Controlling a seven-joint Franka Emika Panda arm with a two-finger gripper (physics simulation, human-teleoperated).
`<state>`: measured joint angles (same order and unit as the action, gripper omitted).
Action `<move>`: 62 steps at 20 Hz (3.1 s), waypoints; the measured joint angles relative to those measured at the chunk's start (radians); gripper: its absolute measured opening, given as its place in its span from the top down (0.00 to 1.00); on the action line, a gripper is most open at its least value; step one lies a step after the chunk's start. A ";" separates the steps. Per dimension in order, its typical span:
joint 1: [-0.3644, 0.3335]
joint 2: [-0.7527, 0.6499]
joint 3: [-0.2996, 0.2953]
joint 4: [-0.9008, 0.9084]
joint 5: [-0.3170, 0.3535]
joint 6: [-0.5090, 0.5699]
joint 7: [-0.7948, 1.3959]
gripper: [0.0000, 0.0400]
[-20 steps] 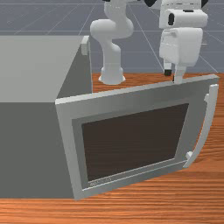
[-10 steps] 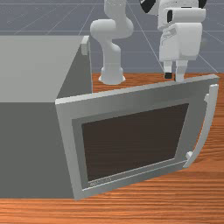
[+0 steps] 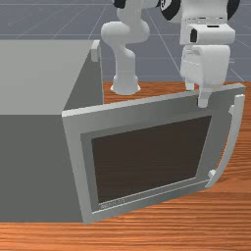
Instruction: Close the microwave
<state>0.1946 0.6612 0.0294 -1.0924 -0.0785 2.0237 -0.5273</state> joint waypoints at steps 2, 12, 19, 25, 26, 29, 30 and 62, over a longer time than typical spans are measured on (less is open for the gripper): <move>0.002 -0.093 -0.009 -0.223 -0.020 0.218 0.017 0.00; -0.011 0.022 0.011 -0.024 0.015 0.101 -0.001 0.00; 0.012 -0.197 -0.017 -0.436 -0.034 0.397 0.091 0.00; -0.013 -0.467 -0.015 -0.838 -0.071 0.557 0.103 0.00; -0.018 -0.527 -0.017 -0.919 -0.096 0.590 0.122 0.00; -0.068 -0.746 -0.008 -1.152 -0.211 0.593 0.217 0.00; -0.086 -0.831 0.000 -1.226 -0.247 0.593 0.237 0.00; -0.153 -0.186 0.394 -0.748 -0.933 0.378 0.969 0.00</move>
<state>0.0417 0.4750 0.4236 -1.8404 -1.0113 2.4021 0.4415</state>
